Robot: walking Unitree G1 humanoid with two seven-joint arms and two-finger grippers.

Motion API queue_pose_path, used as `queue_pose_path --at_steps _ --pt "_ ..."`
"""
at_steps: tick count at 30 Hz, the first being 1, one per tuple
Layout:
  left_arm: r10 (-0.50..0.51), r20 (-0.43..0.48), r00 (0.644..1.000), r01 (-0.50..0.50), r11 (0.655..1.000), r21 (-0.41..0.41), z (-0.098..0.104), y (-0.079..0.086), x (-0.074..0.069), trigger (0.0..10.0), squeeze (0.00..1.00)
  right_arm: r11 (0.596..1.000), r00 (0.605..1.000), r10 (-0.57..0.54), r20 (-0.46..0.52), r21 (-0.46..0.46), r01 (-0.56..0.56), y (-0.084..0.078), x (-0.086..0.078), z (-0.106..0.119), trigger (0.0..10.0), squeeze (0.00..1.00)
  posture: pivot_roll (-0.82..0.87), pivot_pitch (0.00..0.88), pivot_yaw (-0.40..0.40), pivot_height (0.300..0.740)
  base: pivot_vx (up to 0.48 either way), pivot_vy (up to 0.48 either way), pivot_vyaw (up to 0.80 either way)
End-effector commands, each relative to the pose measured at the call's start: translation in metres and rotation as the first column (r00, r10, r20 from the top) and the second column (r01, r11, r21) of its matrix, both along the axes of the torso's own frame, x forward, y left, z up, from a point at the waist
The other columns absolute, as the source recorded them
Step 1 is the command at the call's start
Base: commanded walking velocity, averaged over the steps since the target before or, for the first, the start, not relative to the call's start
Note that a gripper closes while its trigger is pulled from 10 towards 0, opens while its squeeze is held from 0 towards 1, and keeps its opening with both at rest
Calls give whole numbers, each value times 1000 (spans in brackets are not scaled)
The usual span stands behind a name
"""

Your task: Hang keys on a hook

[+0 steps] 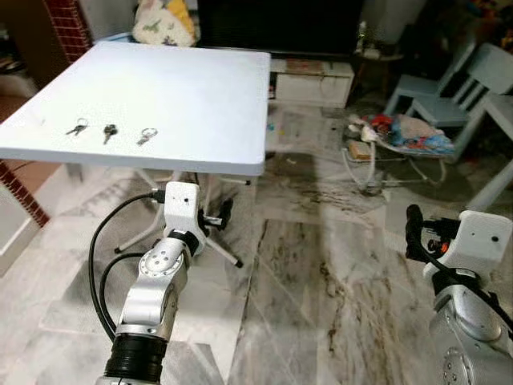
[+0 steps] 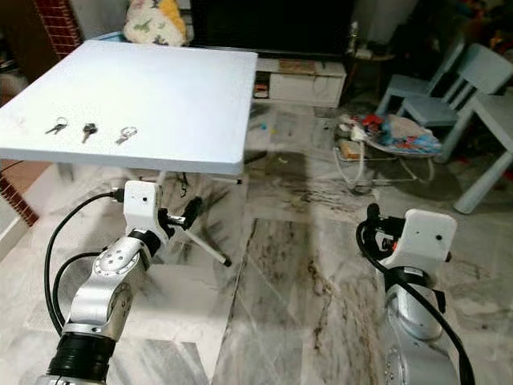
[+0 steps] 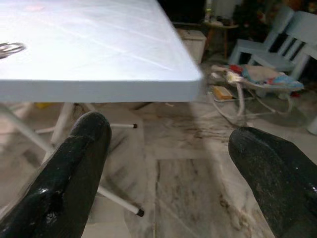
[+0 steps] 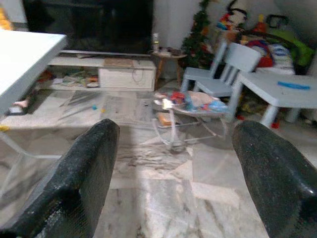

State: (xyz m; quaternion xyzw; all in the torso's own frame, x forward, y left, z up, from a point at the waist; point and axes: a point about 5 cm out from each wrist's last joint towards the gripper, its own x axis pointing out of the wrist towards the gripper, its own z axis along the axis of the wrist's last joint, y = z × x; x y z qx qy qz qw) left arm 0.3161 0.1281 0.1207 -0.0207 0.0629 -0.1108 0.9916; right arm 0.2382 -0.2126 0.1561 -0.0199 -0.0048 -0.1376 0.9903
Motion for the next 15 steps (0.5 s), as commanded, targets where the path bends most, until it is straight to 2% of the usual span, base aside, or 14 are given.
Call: queue_pose_path --at_steps 1,4,15 --pt "17 14 1000 -17 1000 7 2 5 1 10000 0 1000 1000 30 -3 -3 -30 5 4 1 10000 0 -34 0 -49 740 420 0 0" --pt "25 15 1000 -26 1000 7 2 7 2 10000 0 1000 1000 30 -2 -4 -30 6 4 0 10000 0 -33 0 -46 740 416 0 0" --pt "3 17 1000 -4 1000 16 4 6 4 10000 0 1000 1000 7 -8 0 -7 5 0 -4 10000 0 -40 0 -16 740 399 264 0"
